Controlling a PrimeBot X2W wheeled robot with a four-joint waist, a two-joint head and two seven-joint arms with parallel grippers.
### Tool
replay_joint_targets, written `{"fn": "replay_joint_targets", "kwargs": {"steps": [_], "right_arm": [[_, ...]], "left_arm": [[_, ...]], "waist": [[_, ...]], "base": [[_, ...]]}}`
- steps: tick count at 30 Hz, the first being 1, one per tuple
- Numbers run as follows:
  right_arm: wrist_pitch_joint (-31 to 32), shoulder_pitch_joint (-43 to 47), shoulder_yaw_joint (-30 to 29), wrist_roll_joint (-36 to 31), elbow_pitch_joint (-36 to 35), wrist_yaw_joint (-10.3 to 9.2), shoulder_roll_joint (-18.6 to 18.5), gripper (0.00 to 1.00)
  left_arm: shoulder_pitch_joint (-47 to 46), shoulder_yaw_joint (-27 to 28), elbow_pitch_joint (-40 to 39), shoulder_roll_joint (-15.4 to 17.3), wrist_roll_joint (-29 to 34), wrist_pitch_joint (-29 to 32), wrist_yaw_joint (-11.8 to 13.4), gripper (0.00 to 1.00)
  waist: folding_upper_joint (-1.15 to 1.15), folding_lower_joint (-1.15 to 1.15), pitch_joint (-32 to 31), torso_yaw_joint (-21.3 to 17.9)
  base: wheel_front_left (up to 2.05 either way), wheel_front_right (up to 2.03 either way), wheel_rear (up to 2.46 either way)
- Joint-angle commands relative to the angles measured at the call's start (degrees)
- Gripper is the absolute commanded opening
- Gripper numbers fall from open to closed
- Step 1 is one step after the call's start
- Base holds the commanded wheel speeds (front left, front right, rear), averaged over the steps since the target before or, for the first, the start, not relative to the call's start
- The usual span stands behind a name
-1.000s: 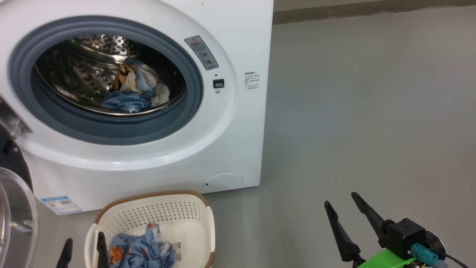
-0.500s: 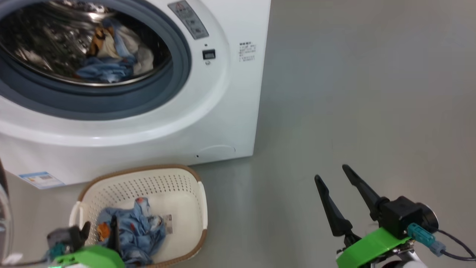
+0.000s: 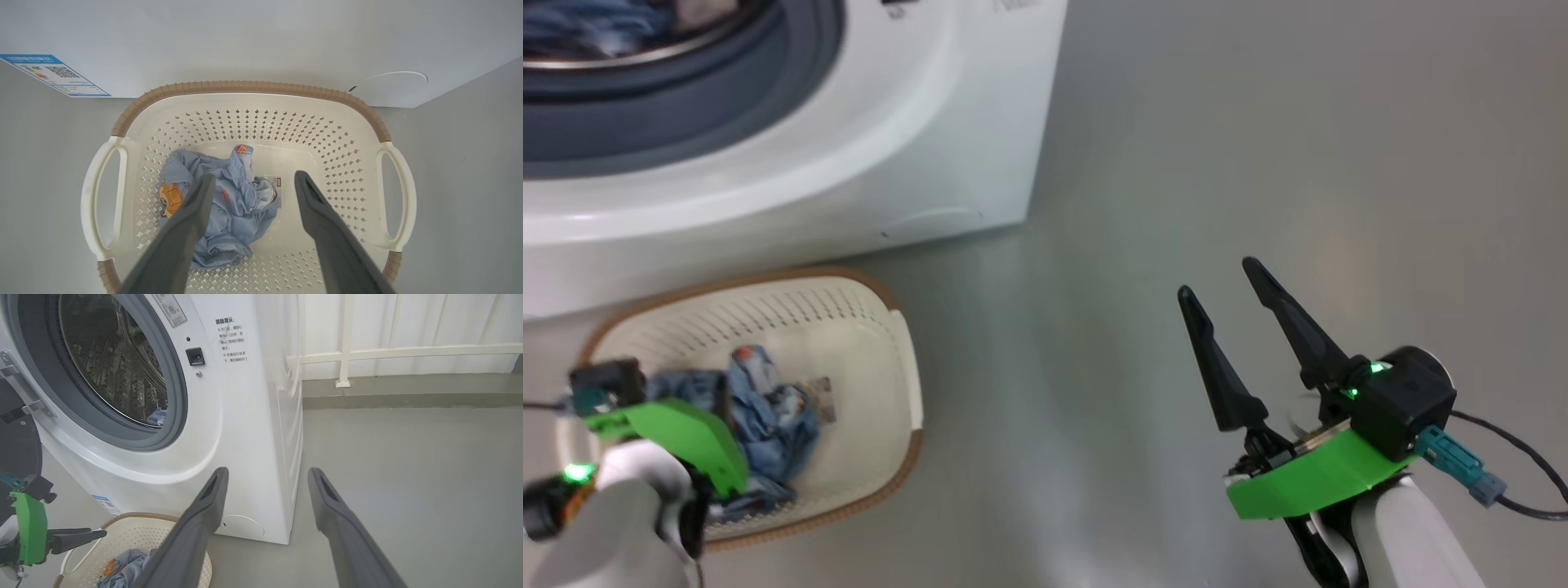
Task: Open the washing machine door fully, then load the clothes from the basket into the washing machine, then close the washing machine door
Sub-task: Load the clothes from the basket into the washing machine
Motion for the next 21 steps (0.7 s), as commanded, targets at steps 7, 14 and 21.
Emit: {"fn": "replay_joint_targets", "kwargs": {"steps": [7,14,21], "right_arm": [[-3.84,-4.87,4.11,3.08,1.04,0.09,0.07,1.00],[-5.60,-7.47,5.30,5.24,2.37,0.09,0.07,1.00],[-6.09,-8.94,5.95,6.06,3.09,0.09,0.07,1.00]], "left_arm": [[-9.10,0.06,6.89,6.98,2.52,2.78,0.28,1.00],[-14.00,-1.83,11.12,10.63,4.69,6.34,1.03,1.00],[-16.52,-3.08,13.37,12.31,5.84,9.03,2.24,1.00]], "waist": [[0.00,0.00,15.58,-9.06],[0.00,0.00,21.28,-11.35],[0.00,0.00,24.57,-12.14]], "base": [[0.00,0.00,0.00],[0.00,0.00,0.00],[0.00,0.00,0.00]]}}
